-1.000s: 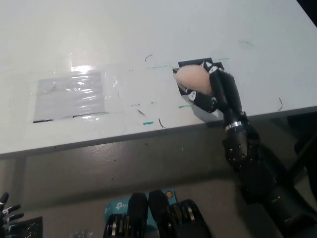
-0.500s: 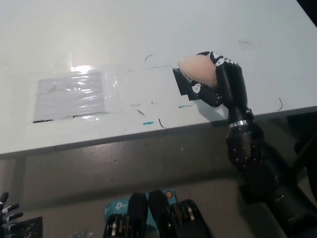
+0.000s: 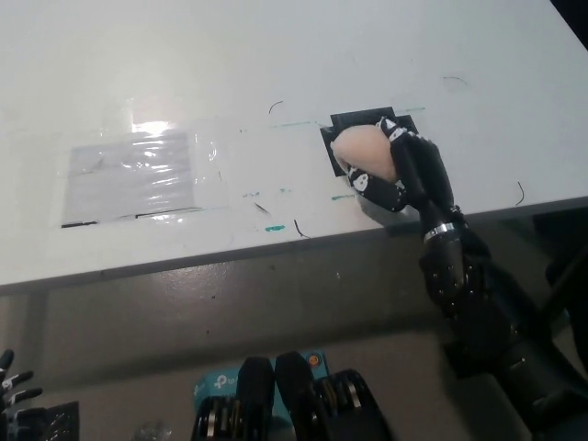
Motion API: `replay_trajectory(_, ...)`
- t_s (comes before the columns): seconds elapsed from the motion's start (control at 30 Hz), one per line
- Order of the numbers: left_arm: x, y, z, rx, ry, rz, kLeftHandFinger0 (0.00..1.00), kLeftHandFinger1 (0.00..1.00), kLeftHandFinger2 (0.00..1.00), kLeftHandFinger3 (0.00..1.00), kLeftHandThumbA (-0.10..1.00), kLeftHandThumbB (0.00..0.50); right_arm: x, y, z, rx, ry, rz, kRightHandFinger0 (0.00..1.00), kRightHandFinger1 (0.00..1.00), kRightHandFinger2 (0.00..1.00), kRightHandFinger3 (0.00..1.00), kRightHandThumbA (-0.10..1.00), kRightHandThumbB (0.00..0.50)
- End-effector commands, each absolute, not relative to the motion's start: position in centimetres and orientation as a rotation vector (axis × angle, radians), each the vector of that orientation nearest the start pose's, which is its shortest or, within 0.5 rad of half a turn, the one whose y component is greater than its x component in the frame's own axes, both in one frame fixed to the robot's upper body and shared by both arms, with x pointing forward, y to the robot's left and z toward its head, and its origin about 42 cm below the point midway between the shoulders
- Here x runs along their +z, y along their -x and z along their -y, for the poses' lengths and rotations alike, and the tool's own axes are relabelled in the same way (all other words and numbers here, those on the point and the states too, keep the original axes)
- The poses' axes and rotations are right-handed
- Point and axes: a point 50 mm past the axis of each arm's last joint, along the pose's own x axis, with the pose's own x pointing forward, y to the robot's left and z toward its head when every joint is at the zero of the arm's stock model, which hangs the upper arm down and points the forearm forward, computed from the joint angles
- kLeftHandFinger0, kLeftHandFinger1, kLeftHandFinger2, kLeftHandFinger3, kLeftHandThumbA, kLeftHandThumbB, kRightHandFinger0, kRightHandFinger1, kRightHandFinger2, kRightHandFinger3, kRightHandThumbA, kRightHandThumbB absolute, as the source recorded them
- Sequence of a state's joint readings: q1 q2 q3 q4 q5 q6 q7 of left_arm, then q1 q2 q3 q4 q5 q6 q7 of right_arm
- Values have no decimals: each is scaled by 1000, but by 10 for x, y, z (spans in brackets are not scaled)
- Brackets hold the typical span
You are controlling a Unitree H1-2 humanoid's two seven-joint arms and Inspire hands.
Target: The robot uses its right hand to grab and squeeze a pink dumpling toy kept on the black mask on the desk
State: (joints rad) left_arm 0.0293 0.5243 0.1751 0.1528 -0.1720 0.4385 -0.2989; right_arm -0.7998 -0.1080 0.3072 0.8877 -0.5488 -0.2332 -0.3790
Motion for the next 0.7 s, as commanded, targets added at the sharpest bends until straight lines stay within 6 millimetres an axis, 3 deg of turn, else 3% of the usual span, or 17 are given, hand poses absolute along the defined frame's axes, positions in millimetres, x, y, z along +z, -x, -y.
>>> replay_trajectory(0.0,114,-263,-450,1,-238,-531,737,811,905,958,1000,111,213,-523,140,121,962,211,890,1000,1000,1000,206,81)
replay_trajectory(0.03,112,-263,-450,-3,-234,-529,738,810,895,943,1000,109,212,-522,141,117,1008,189,1000,1000,1000,1000,333,175)
replay_trajectory(0.07,112,-263,-451,-1,-232,-530,737,808,889,935,1000,102,213,-521,140,107,1019,191,1000,1000,1000,1000,362,210)
replay_trajectory(0.2,110,-262,-450,2,-231,-532,720,796,880,929,1000,113,222,-517,138,78,1058,203,1000,1000,1000,1000,528,336)
replay_trajectory(0.27,109,-261,-450,-4,-249,-527,700,791,881,937,1000,112,223,-515,137,69,1059,209,1000,1000,1000,1000,540,354)
replay_trajectory(0.3,108,-260,-450,-5,-243,-527,697,788,874,933,1000,122,224,-513,136,49,1054,214,1000,1000,1000,1000,571,401)
replay_trajectory(0.43,108,-259,-449,4,-227,-536,705,791,865,930,1000,113,228,-508,134,-5,1036,242,1000,1000,1000,1000,608,461)
replay_trajectory(0.57,110,-258,-448,-6,-250,-530,730,830,907,974,1000,97,234,-504,131,-11,1002,237,1000,1000,1000,1000,637,472)
replay_trajectory(0.67,111,-258,-448,9,-236,-535,705,813,902,948,1000,121,249,-495,129,-6,963,286,1000,1000,1000,1000,649,480)
